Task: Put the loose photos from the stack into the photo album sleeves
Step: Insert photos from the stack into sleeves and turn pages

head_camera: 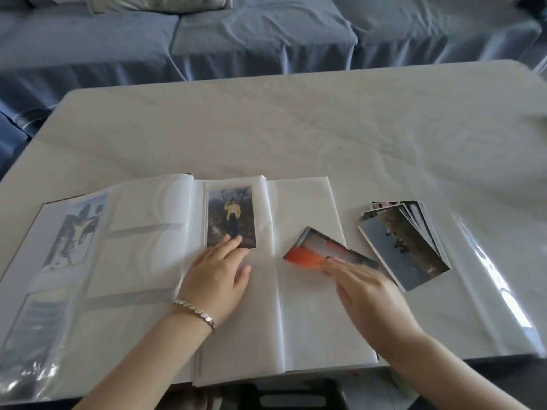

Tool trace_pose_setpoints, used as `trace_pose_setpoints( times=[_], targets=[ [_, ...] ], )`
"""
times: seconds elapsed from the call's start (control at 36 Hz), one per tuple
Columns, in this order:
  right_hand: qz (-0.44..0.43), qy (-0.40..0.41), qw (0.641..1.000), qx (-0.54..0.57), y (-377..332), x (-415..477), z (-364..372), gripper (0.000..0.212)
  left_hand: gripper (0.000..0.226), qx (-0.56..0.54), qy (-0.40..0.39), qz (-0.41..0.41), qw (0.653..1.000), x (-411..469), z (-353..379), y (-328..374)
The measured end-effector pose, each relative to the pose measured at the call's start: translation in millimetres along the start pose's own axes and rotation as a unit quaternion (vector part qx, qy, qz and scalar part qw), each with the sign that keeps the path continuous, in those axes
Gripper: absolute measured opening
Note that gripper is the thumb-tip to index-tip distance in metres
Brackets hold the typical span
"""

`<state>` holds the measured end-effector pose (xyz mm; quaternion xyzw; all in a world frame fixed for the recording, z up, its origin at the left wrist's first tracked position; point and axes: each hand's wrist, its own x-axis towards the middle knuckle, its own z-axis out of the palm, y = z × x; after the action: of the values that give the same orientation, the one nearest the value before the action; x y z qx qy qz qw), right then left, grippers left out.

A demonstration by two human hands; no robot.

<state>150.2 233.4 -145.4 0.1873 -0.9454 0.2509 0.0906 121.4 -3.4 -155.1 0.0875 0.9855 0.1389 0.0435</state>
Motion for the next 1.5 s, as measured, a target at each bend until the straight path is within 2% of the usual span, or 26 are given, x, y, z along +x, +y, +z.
trace_pose_setpoints(
  times=[0.06, 0.08, 0.14, 0.19, 0.25, 0.33, 0.47, 0.56, 0.64, 0.69, 0.75, 0.89, 0.97, 1.03, 1.06, 1.17, 1.31, 1.39, 1.5],
  targets=[
    [0.017, -0.064, 0.998, 0.011, -5, -3, 7, 0.015, 0.044, -0.002, -0.006, -0.004, 1.0, -1, 0, 2],
    [0.041, -0.091, 0.995, 0.015, -5, -3, 9, 0.01, 0.047, -0.001, -0.01, -0.007, 1.0, -1, 1, 2],
    [0.084, -0.115, 0.989, 0.035, -2, -2, 12, 0.025, 0.054, 0.002, -0.016, -0.015, 1.0, -2, 2, 2],
    [0.119, -0.091, 0.988, 0.046, -1, 6, 12, 0.03, 0.062, 0.008, -0.03, -0.019, 0.999, -4, 4, 2],
    [0.154, -0.093, 0.984, 0.008, 2, 16, 10, 0.049, 0.07, 0.019, -0.04, -0.021, 0.999, -6, 6, 2],
    [0.219, -0.168, 0.959, -0.061, 7, 27, 8, 0.077, 0.083, 0.045, -0.056, -0.029, 0.997, -9, 9, 2],
    [0.276, -0.228, 0.93, -0.087, 9, 36, 6, 0.084, 0.1, 0.073, -0.067, -0.034, 0.994, -12, 13, -3],
    [0.275, -0.214, 0.932, -0.103, 13, 37, 1, 0.07, 0.101, 0.084, -0.063, -0.03, 0.994, -12, 14, -5],
    [0.261, -0.149, 0.95, -0.077, 18, 36, -8, 0.033, 0.103, 0.105, -0.064, -0.031, 0.992, -11, 16, -5],
    [0.253, -0.111, 0.96, -0.036, 22, 34, -14, 0.021, 0.1, 0.107, -0.068, -0.034, 0.991, -10, 18, -5],
    [0.258, -0.083, 0.962, 0.043, 25, 33, -20, 0.022, 0.087, 0.103, -0.062, -0.03, 0.992, -12, 20, -7],
    [0.275, -0.032, 0.938, 0.209, 10, 28, -26, 0.01, 0.066, 0.045, -0.036, -0.002, 0.998, -16, 17, -7],
    [0.283, -0.034, 0.921, 0.265, -9, 21, -20, 0.01, 0.04, 0.003, -0.027, 0.003, 1.0, -17, 13, -5],
    [0.276, -0.029, 0.924, 0.263, -22, 18, -15, 0.011, 0.021, -0.019, -0.022, 0.003, 1.0, -18, 12, -4],
    [0.274, -0.026, 0.926, 0.258, -27, 16, -12, 0.012, 0.019, -0.024, -0.024, 0.002, 0.999, -18, 12, -3],
    [0.271, -0.037, 0.934, 0.23, -41, 12, -3, 0.015, 0.023, -0.021, -0.021, 0.007, 1.0, -19, 12, -3],
    [0.245, -0.045, 0.958, 0.141, -48, 11, 3, 0.019, 0.023, -0.021, -0.024, 0.01, 0.999, -20, 12, -4],
    [0.235, -0.044, 0.962, 0.132, -50, 11, 5, 0.018, 0.022, -0.027, -0.02, 0.014, 0.999, -20, 13, -5],
    [0.232, -0.011, 0.963, 0.135, -52, 10, 4, 0.027, 0.024, -0.014, -0.016, 0.02, 1.0, -20, 15, -6]
  ],
)
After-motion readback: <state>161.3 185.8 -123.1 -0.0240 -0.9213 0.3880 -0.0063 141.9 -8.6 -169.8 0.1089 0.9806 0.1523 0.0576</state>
